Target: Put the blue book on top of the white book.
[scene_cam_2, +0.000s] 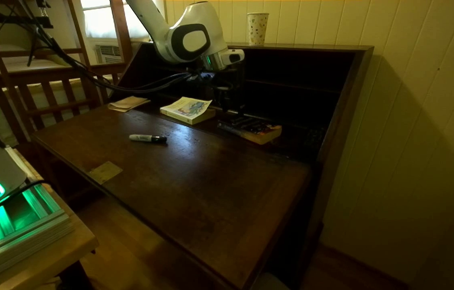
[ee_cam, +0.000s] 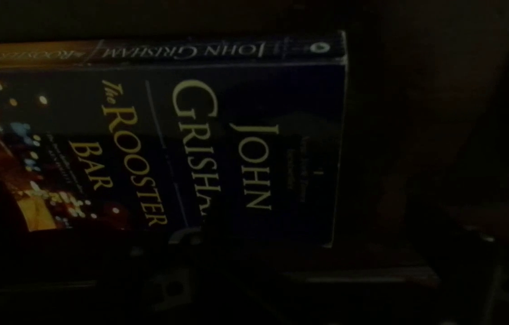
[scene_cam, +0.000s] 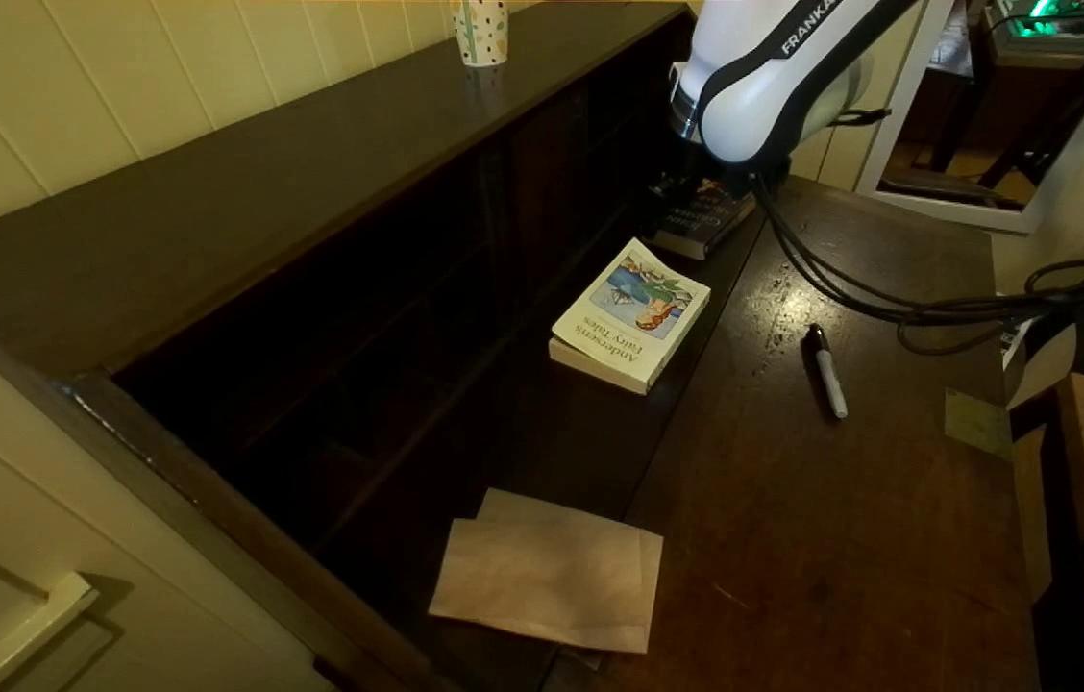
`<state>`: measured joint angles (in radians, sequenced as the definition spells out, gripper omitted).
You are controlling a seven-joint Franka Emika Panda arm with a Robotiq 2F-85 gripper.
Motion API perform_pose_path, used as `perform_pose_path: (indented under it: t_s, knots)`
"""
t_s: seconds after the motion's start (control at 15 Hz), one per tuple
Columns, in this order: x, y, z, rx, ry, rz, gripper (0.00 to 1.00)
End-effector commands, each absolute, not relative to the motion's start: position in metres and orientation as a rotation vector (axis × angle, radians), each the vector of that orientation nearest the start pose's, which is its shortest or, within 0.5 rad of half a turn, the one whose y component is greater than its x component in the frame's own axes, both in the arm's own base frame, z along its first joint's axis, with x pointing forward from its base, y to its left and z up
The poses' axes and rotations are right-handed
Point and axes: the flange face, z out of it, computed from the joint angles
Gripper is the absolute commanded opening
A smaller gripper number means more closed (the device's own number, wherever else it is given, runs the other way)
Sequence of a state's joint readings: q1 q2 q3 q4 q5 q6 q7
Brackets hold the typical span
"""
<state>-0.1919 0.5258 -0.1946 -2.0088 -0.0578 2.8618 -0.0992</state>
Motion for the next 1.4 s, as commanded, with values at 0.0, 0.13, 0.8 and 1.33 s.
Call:
perform_pose_path:
  t_s: [0.0, 0.13, 0.8, 1.33]
  knots:
    - [0.611, -0.238, 0.219, -3.335, 0.334, -0.503, 1.00]
    - [0.617, -0.240, 0.216, -3.357, 0.343, -0.513, 1.00]
    - [0.630, -0.244, 0.211, -3.406, 0.443, -0.533, 0.23]
    - [0.630, -0.245, 0.217, -3.434, 0.613, -0.463, 0.04]
